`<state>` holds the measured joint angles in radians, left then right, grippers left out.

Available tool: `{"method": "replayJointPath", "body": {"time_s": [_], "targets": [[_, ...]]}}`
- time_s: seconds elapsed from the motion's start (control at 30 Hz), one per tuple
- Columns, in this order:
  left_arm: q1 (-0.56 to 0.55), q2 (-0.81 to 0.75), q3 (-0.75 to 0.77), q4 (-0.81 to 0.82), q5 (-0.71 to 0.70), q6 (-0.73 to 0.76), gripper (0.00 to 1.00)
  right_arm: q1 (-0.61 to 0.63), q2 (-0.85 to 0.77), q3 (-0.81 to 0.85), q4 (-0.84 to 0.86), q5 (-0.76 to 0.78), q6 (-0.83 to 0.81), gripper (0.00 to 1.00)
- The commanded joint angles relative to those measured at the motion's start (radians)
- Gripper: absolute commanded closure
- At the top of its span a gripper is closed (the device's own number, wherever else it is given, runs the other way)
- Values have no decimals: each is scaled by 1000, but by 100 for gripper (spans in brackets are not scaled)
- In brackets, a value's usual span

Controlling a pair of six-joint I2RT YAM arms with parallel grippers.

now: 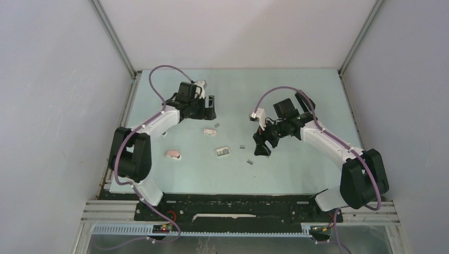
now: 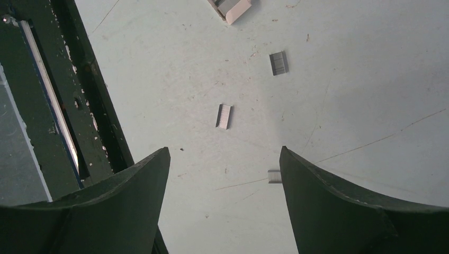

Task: Unload the staples from the stapler
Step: Pick up the staple from the center of the board.

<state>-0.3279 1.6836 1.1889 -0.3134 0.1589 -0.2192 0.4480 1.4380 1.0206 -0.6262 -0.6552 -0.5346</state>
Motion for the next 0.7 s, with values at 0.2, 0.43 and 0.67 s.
{"method": "replayJointPath", "body": {"time_s": [0.2,0.43,0.67], "targets": [[-35,79,141,-91,-33,105,10,-20,-42,37,-12,-27,-13,15],[-43,119,170,-89,-8,154,10,-23,-37,38,-14,-32,-16,15],[-56,165,205,-112,-1,191,12,-27,-41,35,-16,-36,-15,15]]}}
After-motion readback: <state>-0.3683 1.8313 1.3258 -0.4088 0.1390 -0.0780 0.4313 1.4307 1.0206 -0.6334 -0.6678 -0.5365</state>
